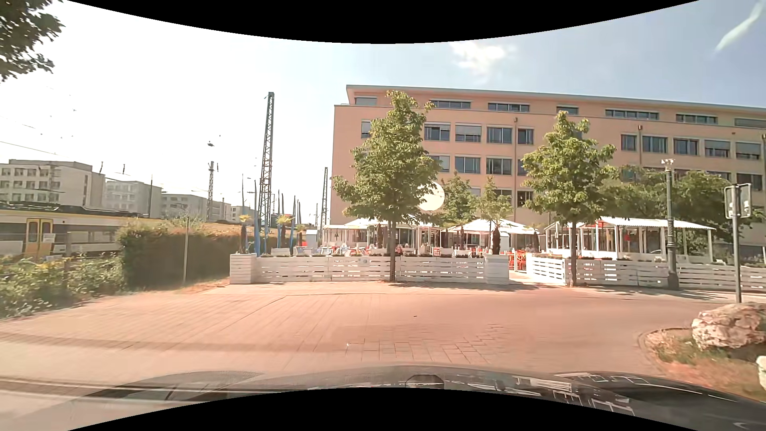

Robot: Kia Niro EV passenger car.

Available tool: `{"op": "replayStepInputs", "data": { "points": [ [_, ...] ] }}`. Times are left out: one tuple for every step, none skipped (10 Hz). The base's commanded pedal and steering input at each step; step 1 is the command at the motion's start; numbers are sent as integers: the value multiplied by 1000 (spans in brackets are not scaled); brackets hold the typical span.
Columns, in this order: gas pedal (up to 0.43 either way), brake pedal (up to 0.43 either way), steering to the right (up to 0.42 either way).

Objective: Follow the waypoints while adhering to traffic rules and regulations

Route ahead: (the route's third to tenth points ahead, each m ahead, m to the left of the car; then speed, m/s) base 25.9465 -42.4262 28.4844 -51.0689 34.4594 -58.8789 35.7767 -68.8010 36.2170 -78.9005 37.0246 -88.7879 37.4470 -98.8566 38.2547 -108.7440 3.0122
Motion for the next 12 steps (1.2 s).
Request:
{"op": "replayStepInputs", "data": {
  "points": [
    [0,43,35],
    [0,30,36],
    [0,24,43],
    [0,18,47],
    [0,18,50],
    [0,18,53],
    [0,12,61],
    [0,0,77],
    [0,0,97],
    [0,0,111],
    [0,0,130],
    [0,0,151]
  ]
}}
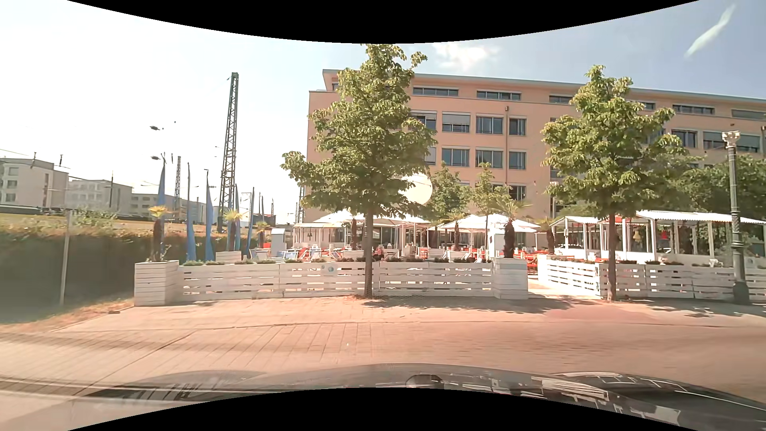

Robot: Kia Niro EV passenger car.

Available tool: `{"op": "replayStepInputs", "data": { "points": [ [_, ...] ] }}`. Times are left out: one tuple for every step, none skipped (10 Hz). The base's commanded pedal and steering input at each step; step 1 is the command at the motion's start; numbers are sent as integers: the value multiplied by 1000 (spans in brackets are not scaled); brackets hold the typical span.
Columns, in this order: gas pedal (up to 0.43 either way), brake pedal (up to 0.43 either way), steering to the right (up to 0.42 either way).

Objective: Follow the waypoints while adhering to traffic rules and regulations

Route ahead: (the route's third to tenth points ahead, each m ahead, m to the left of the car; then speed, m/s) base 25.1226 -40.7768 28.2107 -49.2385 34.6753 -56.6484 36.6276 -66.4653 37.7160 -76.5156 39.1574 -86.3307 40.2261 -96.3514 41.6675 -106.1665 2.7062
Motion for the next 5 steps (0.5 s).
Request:
{"op": "replayStepInputs", "data": {
  "points": [
    [0,0,181],
    [8,0,214],
    [20,0,248],
    [28,0,290],
    [47,0,338]
  ]
}}
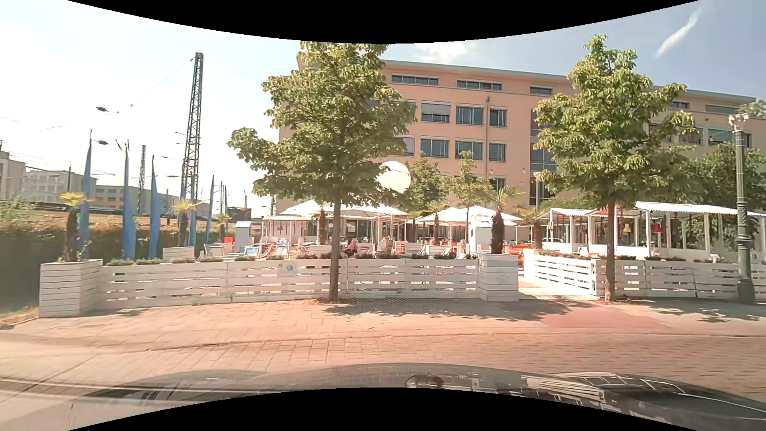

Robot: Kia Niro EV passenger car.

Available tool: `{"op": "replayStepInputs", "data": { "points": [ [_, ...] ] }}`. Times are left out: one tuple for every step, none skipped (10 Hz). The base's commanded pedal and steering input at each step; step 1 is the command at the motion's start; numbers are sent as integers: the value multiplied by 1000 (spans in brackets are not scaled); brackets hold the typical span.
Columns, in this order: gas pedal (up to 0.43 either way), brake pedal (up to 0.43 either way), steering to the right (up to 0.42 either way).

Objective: Follow the waypoints while adhering to traffic rules and regulations

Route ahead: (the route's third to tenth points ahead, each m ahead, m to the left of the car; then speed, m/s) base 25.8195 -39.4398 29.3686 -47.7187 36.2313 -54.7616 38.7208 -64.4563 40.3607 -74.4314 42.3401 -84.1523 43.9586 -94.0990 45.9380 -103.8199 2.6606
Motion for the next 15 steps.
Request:
{"op": "replayStepInputs", "data": {
  "points": [
    [47,0,376],
    [47,0,441],
    [47,0,484],
    [47,0,538],
    [47,0,586],
    [47,0,626],
    [47,0,656],
    [47,0,681],
    [47,0,709],
    [59,0,730],
    [59,0,759],
    [67,0,785],
    [67,0,809],
    [67,0,822],
    [67,0,832]
  ]
}}
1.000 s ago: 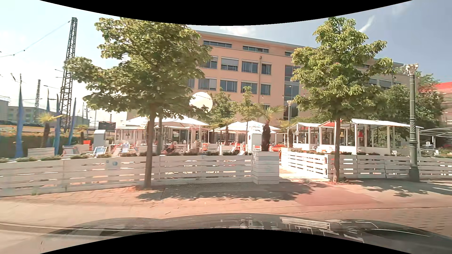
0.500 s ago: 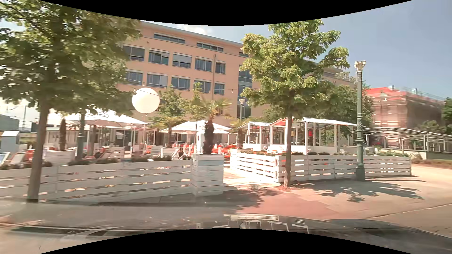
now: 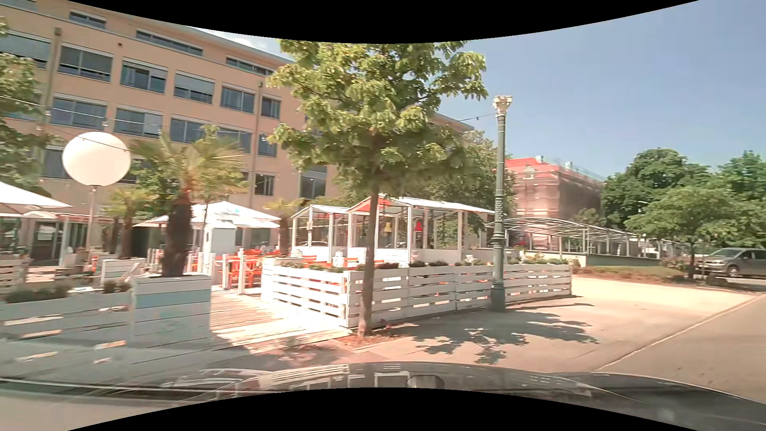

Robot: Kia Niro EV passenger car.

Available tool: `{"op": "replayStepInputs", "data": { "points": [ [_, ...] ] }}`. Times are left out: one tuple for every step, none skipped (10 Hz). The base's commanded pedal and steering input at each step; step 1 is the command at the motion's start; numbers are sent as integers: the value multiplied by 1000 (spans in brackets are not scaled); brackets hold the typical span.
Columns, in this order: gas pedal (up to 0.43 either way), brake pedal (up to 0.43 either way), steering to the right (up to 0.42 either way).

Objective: Follow the waypoints while adhering to traffic rules and regulations

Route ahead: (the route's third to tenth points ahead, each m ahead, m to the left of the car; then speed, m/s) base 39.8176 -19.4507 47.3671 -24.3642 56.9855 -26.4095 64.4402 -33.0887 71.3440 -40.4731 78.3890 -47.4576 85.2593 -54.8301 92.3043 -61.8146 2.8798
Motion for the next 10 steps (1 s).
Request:
{"op": "replayStepInputs", "data": {
  "points": [
    [79,0,836],
    [110,0,829],
    [118,0,806],
    [118,0,777],
    [130,0,757],
    [130,0,732],
    [130,0,701],
    [138,0,669],
    [138,0,628],
    [138,0,599]
  ]
}}
